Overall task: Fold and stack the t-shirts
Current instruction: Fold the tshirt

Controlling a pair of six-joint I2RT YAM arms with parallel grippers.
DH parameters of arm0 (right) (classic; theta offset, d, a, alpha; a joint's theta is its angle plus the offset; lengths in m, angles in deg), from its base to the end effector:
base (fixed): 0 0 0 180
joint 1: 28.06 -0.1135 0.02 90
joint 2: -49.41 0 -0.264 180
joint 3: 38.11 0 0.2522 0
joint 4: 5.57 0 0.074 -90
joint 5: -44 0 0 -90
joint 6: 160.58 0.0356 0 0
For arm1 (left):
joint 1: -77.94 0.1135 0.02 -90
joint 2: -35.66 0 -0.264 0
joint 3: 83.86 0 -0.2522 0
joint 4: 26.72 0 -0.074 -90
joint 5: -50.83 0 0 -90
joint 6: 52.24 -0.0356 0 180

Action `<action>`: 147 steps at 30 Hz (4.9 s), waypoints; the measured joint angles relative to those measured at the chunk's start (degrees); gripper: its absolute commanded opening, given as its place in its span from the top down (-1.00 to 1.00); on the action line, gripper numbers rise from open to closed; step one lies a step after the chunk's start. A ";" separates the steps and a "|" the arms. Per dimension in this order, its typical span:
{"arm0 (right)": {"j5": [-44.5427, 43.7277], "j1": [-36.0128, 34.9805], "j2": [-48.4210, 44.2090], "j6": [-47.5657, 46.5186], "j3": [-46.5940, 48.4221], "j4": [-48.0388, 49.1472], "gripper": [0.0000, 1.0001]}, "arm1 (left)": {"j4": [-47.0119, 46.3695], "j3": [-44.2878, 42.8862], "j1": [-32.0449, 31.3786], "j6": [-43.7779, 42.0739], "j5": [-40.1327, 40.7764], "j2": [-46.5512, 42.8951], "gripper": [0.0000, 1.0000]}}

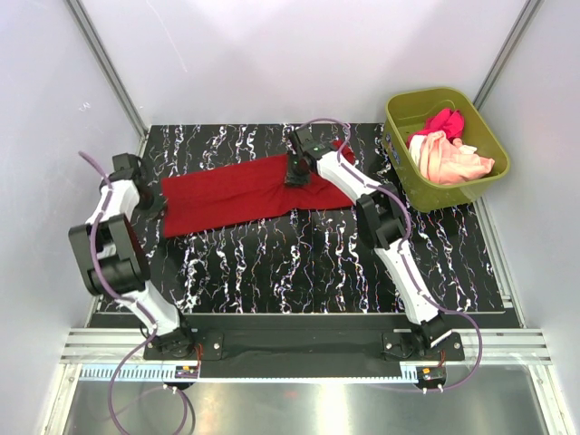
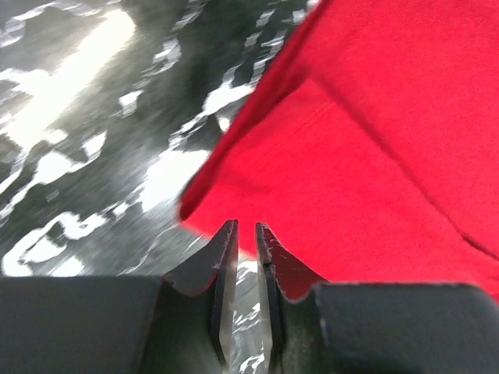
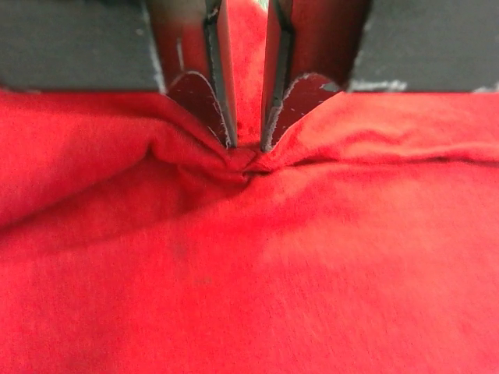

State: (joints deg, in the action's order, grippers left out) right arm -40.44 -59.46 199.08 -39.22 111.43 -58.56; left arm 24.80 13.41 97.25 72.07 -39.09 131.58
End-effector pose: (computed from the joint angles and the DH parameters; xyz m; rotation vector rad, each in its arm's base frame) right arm 0.4811 0.2977 0.1587 -0.0428 2.5855 0.5561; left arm 0.3205 0.1123 0.2194 -1.2194 2.4120 -0.0773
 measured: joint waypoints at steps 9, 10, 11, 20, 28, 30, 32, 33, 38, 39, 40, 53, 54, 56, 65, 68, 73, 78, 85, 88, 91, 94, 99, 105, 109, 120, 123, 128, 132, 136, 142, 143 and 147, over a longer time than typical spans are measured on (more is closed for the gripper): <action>1.53 0.15 -9.99 -0.22 -8.33 -2.73 0.37 | 0.55 -1.27 -0.31 -0.92 -0.76 10.80 0.75; 1.44 0.33 -12.02 -0.35 -9.51 -2.99 0.29 | 0.46 -1.01 -0.17 -0.90 -0.81 10.62 0.76; 1.20 0.50 -13.66 -0.59 -10.34 -3.32 0.25 | 0.26 -0.46 -0.02 -0.87 -0.59 10.12 0.76; -3.26 8.00 -20.37 -2.47 -15.41 -6.99 -0.01 | 0.31 3.78 2.45 0.48 -0.09 7.28 0.84; -10.95 9.79 -18.97 -3.58 -21.07 -10.84 0.13 | 0.76 7.08 2.78 0.59 2.03 4.44 0.89; -12.20 9.57 -18.82 -3.98 -22.93 -10.62 0.23 | 0.98 8.02 2.82 0.72 2.45 3.63 0.90; -12.57 9.64 -18.43 -4.11 -24.46 -10.16 0.29 | 1.11 8.85 2.82 0.85 2.86 2.97 0.91; -12.63 9.88 -18.25 -4.13 -25.16 -9.88 0.30 | 1.11 9.22 2.82 0.94 2.99 2.71 0.92; -13.53 12.17 -16.57 -4.66 -25.79 -8.74 0.30 | 1.03 10.45 2.84 1.38 3.34 1.62 1.00; -13.70 12.72 -16.37 -5.03 -25.55 -8.44 0.31 | 1.07 10.67 2.82 1.36 3.41 1.36 1.00; -13.90 13.18 -15.89 -5.53 -24.83 -8.55 0.30 | 1.09 11.08 2.82 1.38 3.45 1.01 1.00; -16.37 14.23 -14.08 -10.43 -19.63 -10.01 -0.12 | 8.94 18.05 -4.42 4.26 3.50 -9.90 0.37; -16.44 14.32 -14.08 -10.51 -18.60 -10.51 -0.13 | 9.60 18.05 -5.29 4.55 3.56 -11.23 0.34; -16.37 14.49 -14.40 -10.34 -17.11 -10.82 -0.15 | 10.78 18.05 -7.56 5.46 3.58 -15.15 0.32; -13.46 14.69 -16.52 -6.99 -16.65 -11.89 -0.28 | 13.68 14.38 -9.64 3.78 5.05 -23.52 0.11; -12.02 14.69 -16.52 -5.75 -16.63 -12.28 -0.29 | 12.70 10.78 -10.54 0.59 4.55 -20.24 0.04; -10.78 14.86 -16.52 -5.51 -16.33 -13.20 -0.19 | 9.62 5.92 -13.20 -3.58 2.93 -14.27 -0.02; -8.72 15.54 -16.39 -5.53 -15.69 -13.42 -0.02 | 7.50 4.96 -14.08 -6.51 -0.24 -7.78 0.05; -7.41 16.02 -16.37 -0.92 -19.12 -10.62 -0.12 | 6.08 4.98 -17.84 -7.96 -0.20 1.51 0.03; -7.50 16.02 -15.74 1.46 -20.96 -9.42 -0.15 | 5.55 4.98 -19.82 -7.93 0.74 3.54 0.01; -7.89 16.02 -14.16 3.23 -20.94 -7.89 -0.17 | 5.64 4.98 -21.40 -7.72 1.55 5.64 0.01; -9.42 16.02 -12.79 4.46 -19.23 -7.21 -0.20 | 6.05 4.70 -22.62 -7.15 2.45 6.36 0.00; -12.87 15.96 -7.96 3.61 -11.23 -7.34 -0.23 | 6.45 4.72 -25.29 -5.11 2.49 6.67 0.01; -15.76 16.00 0.48 -1.97 3.21 -7.56 -0.31 | 8.20 3.15 -33.62 -1.09 -0.52 8.09 0.01; -15.96 16.04 2.60 -5.75 6.69 -6.08 -0.38 | 10.45 -3.61 -44.30 2.21 -6.08 13.07 0.01; -11.91 17.00 0.28 -11.08 7.65 -7.28 -0.58 | 4.92 -10.84 -56.61 5.22 -22.40 12.76 -0.15; -11.26 17.53 -5.07 -11.52 2.56 -9.22 -0.61 | 5.57 -8.24 -52.70 2.93 -22.53 6.43 -0.15; -6.82 17.77 -14.08 -9.01 -5.62 -9.90 -0.74 | 8.63 -2.80 -45.42 -1.01 -19.10 -4.85 -0.18; -4.90 15.85 -15.72 -5.55 -7.28 -8.57 -0.81 | 9.94 0.15 -36.24 -3.98 -16.81 -7.87 -0.25; -5.49 11.23 -14.93 -1.44 -6.88 -8.46 -0.64 | 11.43 2.19 -28.98 -6.75 -12.02 -7.65 -0.25; -10.14 5.05 -13.16 4.79 -6.82 -8.44 -0.56 | 11.26 6.32 -26.86 -8.63 -7.85 -7.50 -0.23; -11.08 4.63 -12.81 5.25 -6.80 -8.31 -0.57 | 11.17 7.06 -26.86 -8.76 -7.74 -7.13 -0.23; -14.84 3.80 -8.90 6.27 -5.09 -8.24 -0.62 | 9.33 9.99 -26.91 -8.85 -7.43 -5.38 -0.23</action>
State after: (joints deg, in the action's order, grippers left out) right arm -55.28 -55.66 190.18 -32.95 106.34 -66.80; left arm 34.14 23.40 70.35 63.21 -46.52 126.20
